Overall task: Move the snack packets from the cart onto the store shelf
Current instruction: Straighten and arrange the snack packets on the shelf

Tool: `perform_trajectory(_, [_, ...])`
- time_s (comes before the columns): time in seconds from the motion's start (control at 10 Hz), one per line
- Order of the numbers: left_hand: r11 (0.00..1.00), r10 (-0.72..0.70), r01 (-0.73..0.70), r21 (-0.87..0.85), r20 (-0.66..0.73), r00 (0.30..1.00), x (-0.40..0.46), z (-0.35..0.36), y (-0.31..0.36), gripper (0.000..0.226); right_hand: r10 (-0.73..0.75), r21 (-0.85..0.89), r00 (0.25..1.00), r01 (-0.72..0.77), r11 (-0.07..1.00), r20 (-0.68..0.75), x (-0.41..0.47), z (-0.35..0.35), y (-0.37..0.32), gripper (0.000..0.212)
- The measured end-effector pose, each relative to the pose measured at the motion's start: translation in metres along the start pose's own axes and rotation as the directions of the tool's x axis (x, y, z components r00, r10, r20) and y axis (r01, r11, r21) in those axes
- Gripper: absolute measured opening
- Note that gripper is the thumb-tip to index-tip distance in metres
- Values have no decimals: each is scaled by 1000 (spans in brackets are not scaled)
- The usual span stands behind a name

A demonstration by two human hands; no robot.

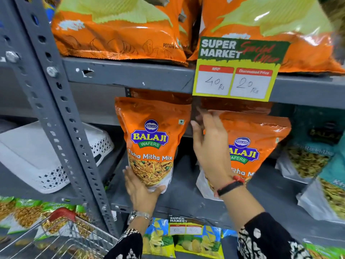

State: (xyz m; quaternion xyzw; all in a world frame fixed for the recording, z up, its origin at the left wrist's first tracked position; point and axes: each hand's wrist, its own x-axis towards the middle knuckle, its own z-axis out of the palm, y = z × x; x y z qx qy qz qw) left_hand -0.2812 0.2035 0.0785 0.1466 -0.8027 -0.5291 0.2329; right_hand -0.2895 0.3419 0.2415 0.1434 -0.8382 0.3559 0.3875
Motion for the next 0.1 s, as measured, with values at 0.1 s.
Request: perform_trajectory(0.1, [990, 137, -134, 41, -70, 988, -16, 3, 13, 115, -90, -122, 995, 84, 989, -45, -29, -20, 18, 29])
